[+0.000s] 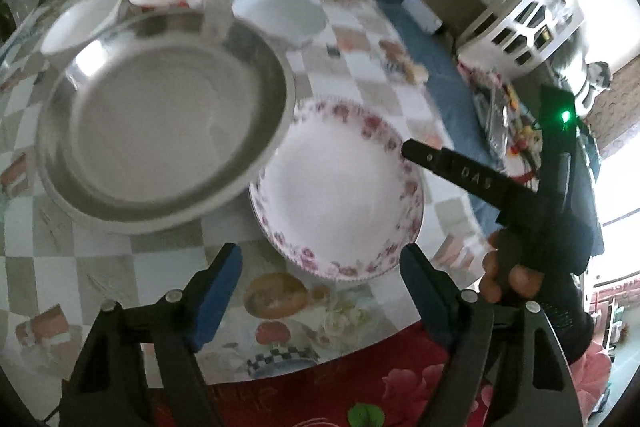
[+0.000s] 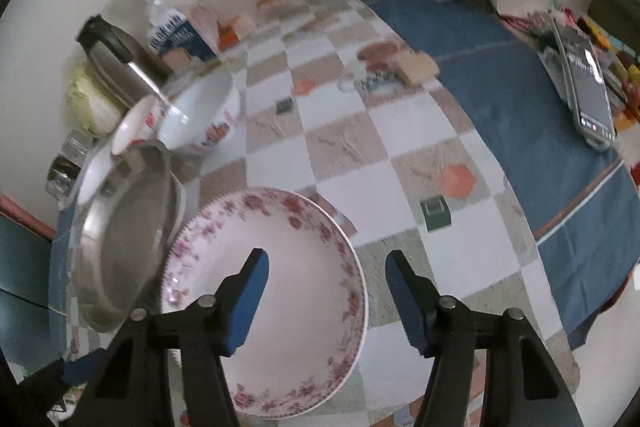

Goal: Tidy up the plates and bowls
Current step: 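Move both grippers to the floral-rimmed plate and grasp its rim, then lift the floral-rimmed plate off the table with both grippers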

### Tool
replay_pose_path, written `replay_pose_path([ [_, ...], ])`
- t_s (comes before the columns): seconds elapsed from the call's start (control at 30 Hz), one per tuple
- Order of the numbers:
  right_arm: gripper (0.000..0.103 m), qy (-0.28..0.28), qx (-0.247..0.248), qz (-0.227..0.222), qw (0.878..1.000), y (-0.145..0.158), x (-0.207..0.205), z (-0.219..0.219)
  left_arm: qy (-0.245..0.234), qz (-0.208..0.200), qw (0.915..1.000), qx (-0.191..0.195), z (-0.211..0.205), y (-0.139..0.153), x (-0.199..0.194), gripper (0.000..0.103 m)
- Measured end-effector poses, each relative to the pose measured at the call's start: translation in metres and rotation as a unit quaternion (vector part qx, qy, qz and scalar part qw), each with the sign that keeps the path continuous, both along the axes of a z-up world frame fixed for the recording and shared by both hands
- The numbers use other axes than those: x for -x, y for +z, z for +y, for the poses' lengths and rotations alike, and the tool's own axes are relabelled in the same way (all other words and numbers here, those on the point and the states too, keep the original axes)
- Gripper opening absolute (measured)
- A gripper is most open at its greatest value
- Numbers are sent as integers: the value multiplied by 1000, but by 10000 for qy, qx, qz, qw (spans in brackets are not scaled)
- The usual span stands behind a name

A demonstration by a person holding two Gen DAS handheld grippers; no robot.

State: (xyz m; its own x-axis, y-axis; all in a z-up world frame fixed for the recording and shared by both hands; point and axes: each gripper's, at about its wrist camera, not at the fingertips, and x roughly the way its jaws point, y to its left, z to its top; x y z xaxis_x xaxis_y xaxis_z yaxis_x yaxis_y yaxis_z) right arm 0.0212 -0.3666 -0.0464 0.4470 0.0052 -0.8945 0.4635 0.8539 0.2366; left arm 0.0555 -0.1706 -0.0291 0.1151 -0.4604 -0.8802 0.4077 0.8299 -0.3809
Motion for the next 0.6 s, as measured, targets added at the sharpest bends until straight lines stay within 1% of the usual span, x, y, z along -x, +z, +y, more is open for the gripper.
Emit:
replay_pose_path([
  [0.03, 64, -8, -1, 75, 10000, -3, 0, -1, 21, 77, 10000, -50, -2, -4, -1, 78],
  [0.17, 61, -112, -91, 204, 9997, -11, 2, -6, 224, 347, 9990, -180, -1, -20, -9, 75],
  [0.3, 57, -136, -225, 291, 9992, -18, -1, -10, 451, 543, 9973, -195, 1, -33, -20, 70],
  [0.37, 57, -175, -260, 324, 9990, -21, -1, -12, 553, 679, 9961, -127, 2, -38, -23, 68],
  [0.4, 55, -219, -217, 359, 9989, -22, 0, -13, 583, 692, 9958, -147, 2, -39, -23, 68],
  [0.43, 49, -257, -239, 364, 9987, -24, 0, -14, 615, 702, 9955, -172, 2, -41, -24, 68],
  [0.5, 45, -305, -334, 371, 9983, -27, -1, -17, 677, 739, 9948, -167, 2, -45, -26, 66],
  [0.57, 41, -353, -418, 375, 9978, -32, -1, -20, 766, 826, 9935, -131, 3, -49, -28, 62],
  [0.6, 36, -365, -452, 393, 9975, -33, -1, -21, 809, 858, 9929, -123, 3, -51, -30, 59],
])
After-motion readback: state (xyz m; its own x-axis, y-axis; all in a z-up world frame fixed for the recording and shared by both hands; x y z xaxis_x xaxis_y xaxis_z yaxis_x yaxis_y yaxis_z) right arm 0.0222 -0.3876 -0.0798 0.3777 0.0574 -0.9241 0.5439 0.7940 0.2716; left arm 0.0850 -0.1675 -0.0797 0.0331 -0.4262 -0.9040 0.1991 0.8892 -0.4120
